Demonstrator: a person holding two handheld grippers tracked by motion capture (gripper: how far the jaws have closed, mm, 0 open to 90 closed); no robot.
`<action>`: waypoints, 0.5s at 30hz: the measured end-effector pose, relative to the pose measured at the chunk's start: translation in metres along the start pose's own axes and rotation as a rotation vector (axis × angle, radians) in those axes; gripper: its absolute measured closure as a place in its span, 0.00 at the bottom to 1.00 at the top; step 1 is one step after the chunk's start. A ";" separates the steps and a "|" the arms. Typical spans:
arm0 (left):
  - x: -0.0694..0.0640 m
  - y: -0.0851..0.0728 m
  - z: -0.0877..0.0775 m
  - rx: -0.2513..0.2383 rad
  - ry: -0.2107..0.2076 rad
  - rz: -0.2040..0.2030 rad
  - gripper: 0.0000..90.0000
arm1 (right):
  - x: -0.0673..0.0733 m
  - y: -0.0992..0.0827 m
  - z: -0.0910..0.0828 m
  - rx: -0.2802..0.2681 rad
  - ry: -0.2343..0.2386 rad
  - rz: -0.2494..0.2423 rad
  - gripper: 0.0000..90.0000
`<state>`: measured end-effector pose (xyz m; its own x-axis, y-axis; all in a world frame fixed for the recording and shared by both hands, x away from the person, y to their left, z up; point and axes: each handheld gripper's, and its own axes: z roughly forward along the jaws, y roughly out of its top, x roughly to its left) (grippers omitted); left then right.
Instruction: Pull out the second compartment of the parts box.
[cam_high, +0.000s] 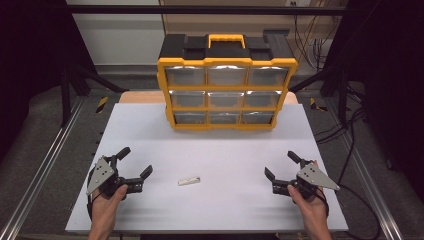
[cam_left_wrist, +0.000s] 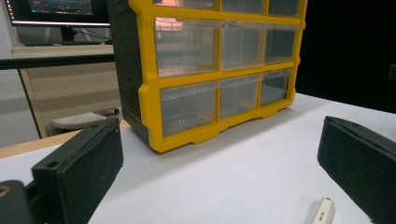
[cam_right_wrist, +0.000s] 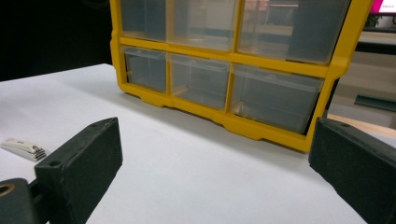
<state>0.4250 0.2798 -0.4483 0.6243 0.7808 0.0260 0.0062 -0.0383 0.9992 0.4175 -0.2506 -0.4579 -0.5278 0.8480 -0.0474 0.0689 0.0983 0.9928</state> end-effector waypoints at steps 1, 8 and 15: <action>0.000 0.000 0.000 0.001 -0.001 0.000 0.00 | 0.001 0.000 0.000 0.009 -0.008 0.002 0.03; -0.003 0.000 0.001 0.004 -0.008 0.003 0.00 | 0.001 -0.002 0.003 0.091 -0.078 0.003 0.06; -0.001 -0.001 -0.001 -0.004 -0.001 -0.018 0.00 | 0.004 0.008 0.007 0.116 -0.120 0.008 0.04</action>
<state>0.4234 0.2801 -0.4489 0.6252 0.7804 0.0083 0.0141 -0.0219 0.9997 0.4222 -0.2431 -0.4509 -0.4221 0.9046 -0.0597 0.1736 0.1452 0.9741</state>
